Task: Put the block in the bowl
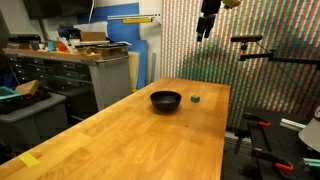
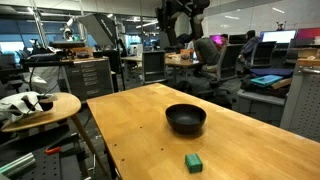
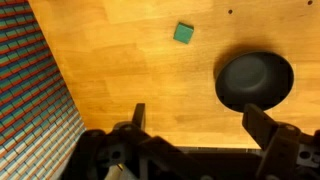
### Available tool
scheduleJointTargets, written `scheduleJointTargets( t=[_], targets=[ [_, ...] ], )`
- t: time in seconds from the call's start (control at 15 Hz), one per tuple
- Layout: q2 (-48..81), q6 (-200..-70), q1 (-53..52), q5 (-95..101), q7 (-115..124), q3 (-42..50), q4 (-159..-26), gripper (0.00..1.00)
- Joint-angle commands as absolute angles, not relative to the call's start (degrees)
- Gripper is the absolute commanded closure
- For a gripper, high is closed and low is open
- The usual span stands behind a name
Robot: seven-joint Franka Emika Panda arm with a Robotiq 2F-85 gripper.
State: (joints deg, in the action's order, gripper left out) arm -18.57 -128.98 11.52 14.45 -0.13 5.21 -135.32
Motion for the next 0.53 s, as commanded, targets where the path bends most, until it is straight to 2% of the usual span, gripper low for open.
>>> scheduleJointTargets(
  t=[0.0, 0.47],
  targets=[
    [-18.6, -128.8, 10.9, 14.7, 0.0, 5.8, -135.0, 0.0],
    [-18.7, -128.8, 10.9, 14.7, 0.0, 5.8, -134.5, 0.0]
  ],
)
